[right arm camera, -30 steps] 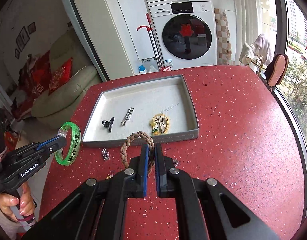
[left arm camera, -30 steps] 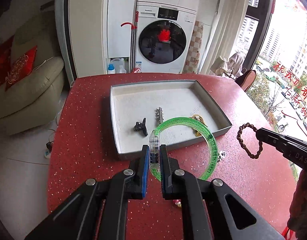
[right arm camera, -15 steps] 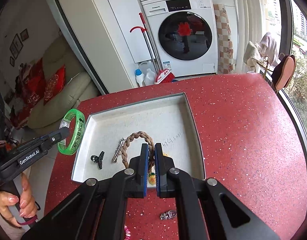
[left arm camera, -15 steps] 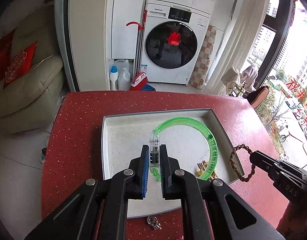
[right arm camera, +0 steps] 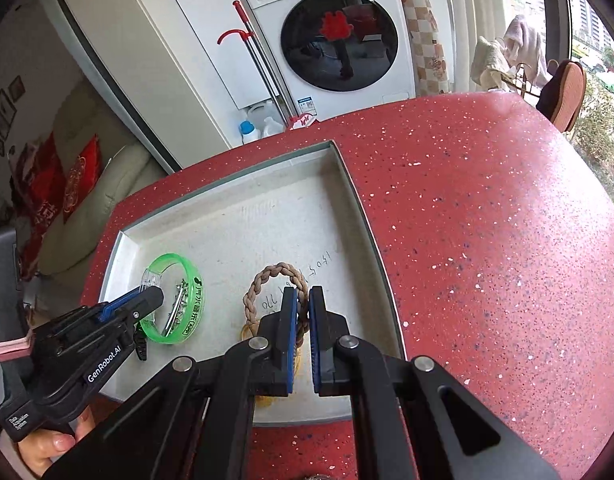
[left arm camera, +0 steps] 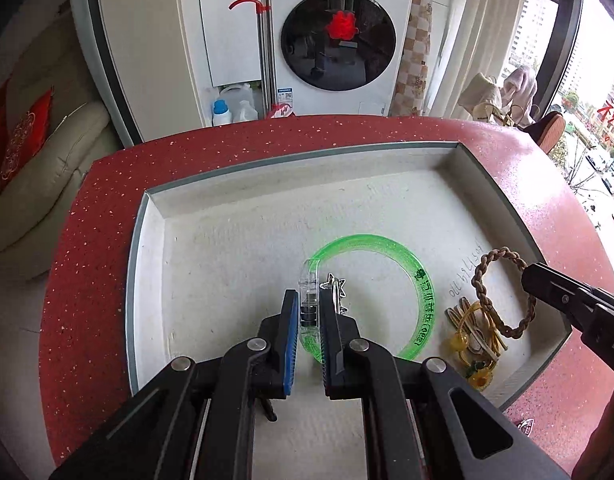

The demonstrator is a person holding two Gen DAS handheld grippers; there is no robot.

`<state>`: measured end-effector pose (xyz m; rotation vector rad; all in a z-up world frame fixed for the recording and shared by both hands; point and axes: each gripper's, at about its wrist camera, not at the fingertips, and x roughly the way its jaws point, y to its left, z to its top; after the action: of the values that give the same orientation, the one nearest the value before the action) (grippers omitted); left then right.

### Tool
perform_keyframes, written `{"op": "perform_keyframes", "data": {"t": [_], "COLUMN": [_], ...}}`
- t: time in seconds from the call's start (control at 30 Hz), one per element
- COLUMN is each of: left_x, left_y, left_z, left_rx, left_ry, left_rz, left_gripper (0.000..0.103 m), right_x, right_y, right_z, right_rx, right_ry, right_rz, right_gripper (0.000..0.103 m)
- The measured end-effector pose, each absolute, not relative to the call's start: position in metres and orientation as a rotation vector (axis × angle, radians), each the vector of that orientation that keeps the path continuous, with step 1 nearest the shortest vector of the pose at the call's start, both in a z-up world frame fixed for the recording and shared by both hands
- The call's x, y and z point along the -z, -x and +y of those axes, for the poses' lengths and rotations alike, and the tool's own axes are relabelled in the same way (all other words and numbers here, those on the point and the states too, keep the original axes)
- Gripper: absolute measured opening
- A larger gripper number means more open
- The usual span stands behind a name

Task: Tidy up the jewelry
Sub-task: 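Carry the green bangle and braided bracelet over the grey tray with both tools, then open both tools to drop the bangle and braided bracelet into the tray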

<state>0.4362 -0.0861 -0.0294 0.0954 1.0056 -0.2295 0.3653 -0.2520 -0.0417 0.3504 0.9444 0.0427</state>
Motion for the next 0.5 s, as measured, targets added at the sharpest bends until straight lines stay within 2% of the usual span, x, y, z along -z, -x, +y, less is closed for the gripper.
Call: {"op": "perform_keyframes", "data": {"t": [0.5], "left_x": [0.038], "left_y": [-0.428], "left_z": [-0.107], "left_rx": [0.205], "left_ry": [-0.247], "left_rz": [0.948], "left_gripper": [0.029], "right_x": [0.061], "right_y": [-0.362], "right_z": [-0.249], "right_rx": [0.003], "right_ry": [-0.285], "right_rz": [0.992], "right_gripper": [0.008]}}
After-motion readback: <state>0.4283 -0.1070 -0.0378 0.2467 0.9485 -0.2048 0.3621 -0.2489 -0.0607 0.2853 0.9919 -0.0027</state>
